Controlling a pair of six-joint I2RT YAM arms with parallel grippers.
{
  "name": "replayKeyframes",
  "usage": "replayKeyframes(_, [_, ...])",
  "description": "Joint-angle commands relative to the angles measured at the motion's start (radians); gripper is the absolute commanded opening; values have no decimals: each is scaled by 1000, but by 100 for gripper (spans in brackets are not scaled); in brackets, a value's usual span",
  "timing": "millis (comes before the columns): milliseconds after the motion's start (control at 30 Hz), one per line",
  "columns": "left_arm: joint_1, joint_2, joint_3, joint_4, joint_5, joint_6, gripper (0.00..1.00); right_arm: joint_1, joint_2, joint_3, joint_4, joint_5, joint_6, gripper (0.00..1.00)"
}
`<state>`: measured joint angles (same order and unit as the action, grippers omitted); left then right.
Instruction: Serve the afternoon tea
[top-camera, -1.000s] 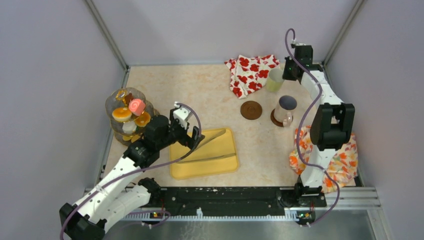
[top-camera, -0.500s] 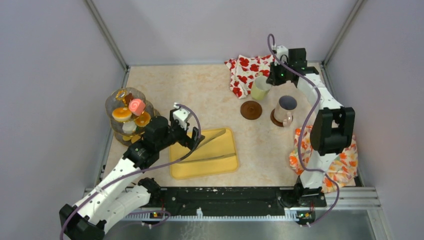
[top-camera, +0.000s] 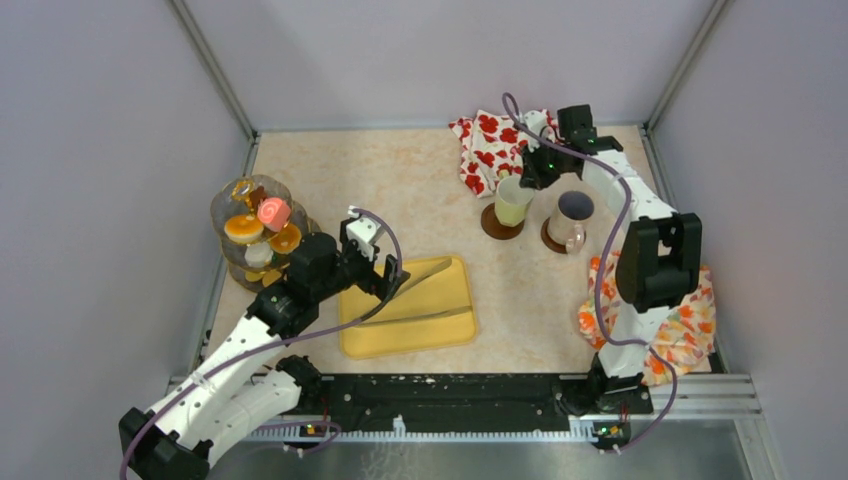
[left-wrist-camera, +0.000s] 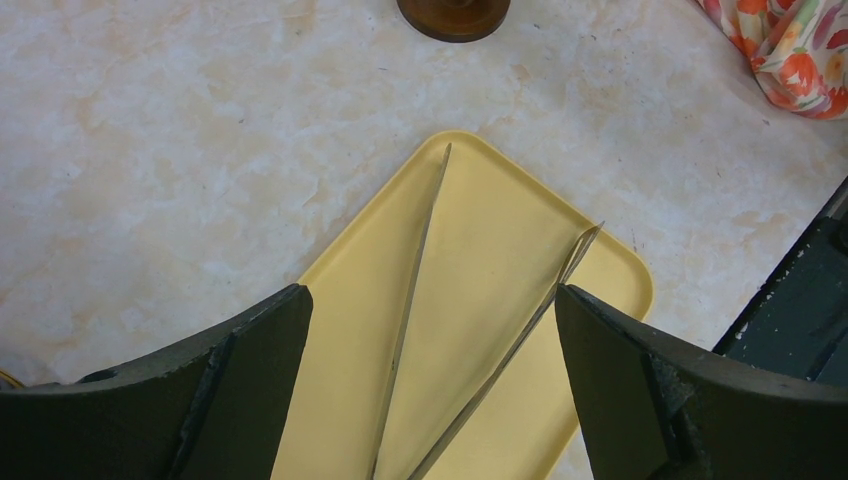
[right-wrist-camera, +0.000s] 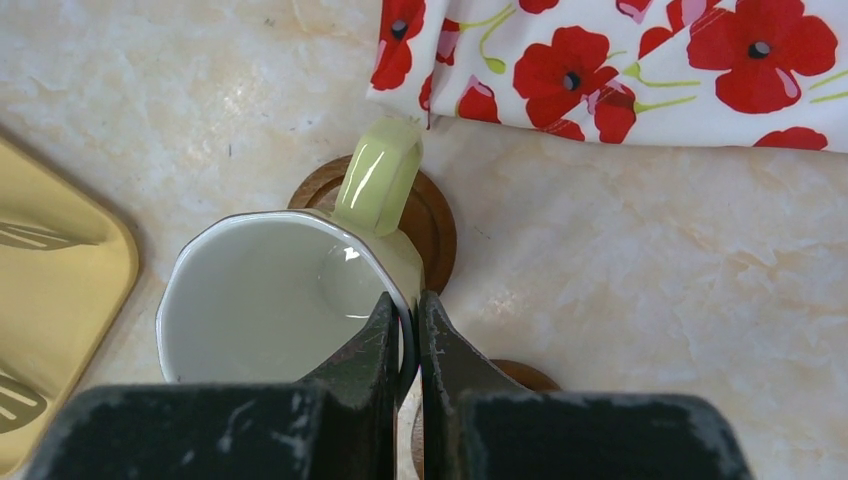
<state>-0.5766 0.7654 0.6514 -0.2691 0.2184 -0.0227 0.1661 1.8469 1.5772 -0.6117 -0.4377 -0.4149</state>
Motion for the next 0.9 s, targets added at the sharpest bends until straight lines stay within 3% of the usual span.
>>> replayKeyframes(0, [-3,-9,0,51,14,13,99,31,-57,92,39,-33,36,0])
replayKeyframes(200, [-2,-12,-1,51,21,13,99,86,-49,49,86,18,42,0])
replayKeyframes(867, [-2,-16,-5,51,24,13,99,87,22,23,99,76,57,0])
